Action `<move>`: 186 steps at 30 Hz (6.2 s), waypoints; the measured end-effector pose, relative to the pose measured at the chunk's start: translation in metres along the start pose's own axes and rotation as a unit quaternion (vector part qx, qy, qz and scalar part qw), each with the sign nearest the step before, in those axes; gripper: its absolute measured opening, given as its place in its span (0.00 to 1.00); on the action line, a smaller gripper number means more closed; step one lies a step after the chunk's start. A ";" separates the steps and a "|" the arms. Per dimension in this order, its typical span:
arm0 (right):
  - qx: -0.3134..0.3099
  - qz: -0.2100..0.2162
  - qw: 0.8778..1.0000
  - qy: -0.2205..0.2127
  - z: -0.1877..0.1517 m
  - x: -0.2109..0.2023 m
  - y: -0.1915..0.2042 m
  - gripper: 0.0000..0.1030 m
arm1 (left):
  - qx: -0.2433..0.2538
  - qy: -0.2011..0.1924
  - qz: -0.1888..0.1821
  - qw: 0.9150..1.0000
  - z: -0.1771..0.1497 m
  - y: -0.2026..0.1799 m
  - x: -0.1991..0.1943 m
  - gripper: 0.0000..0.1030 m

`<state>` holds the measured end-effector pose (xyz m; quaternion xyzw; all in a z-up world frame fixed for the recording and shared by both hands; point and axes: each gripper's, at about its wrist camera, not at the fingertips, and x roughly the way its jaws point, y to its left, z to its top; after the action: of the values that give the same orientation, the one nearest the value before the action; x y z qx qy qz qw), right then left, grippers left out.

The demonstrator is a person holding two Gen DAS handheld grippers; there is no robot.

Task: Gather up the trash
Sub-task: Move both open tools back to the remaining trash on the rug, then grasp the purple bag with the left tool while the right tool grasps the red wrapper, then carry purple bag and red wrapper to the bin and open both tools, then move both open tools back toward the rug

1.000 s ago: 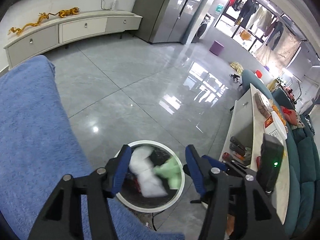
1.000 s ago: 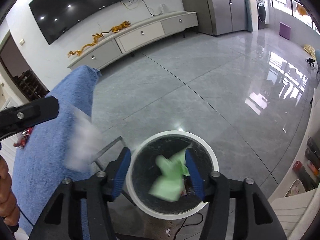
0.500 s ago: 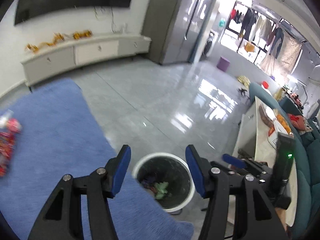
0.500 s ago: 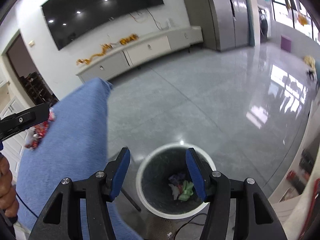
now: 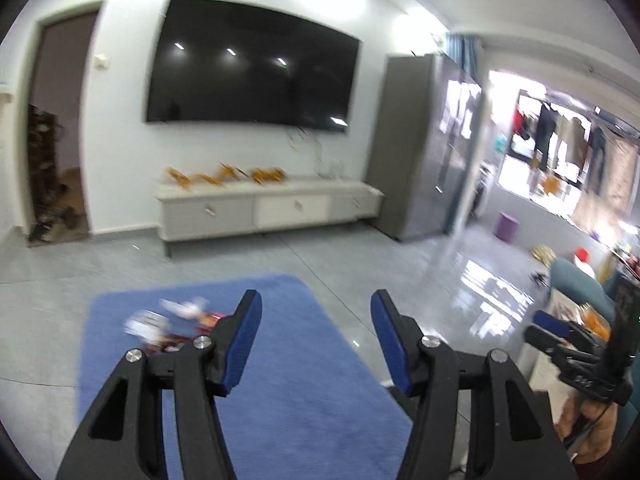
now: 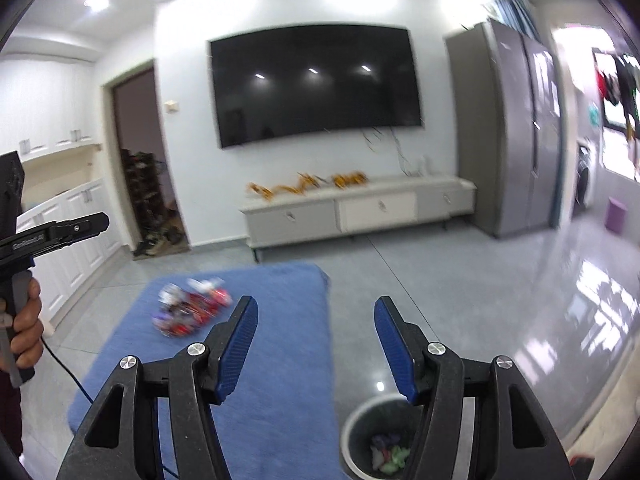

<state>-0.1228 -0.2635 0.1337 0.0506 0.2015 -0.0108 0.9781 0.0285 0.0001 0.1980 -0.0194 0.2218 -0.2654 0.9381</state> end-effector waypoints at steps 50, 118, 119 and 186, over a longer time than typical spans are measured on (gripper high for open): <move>-0.123 0.227 0.963 0.081 0.007 0.113 0.212 0.59 | -0.044 0.031 0.125 0.991 -0.064 0.168 -0.012 0.54; 0.082 0.271 0.947 0.153 -0.054 0.320 0.131 0.11 | -0.131 0.102 -0.016 0.986 -0.141 0.214 0.135 0.29; 0.084 0.268 0.948 0.147 -0.052 0.310 0.127 0.11 | -0.126 0.102 -0.018 0.987 -0.138 0.206 0.133 0.29; 0.235 -0.052 0.956 0.167 -0.163 0.152 -0.167 0.49 | 0.053 0.179 -0.080 0.979 -0.148 -0.148 0.239 0.57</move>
<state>-0.0543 -0.4129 -0.0910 0.2692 0.3562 -0.1002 0.8892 0.0746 -0.2361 -0.0094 0.0608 0.3694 -0.3506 0.8585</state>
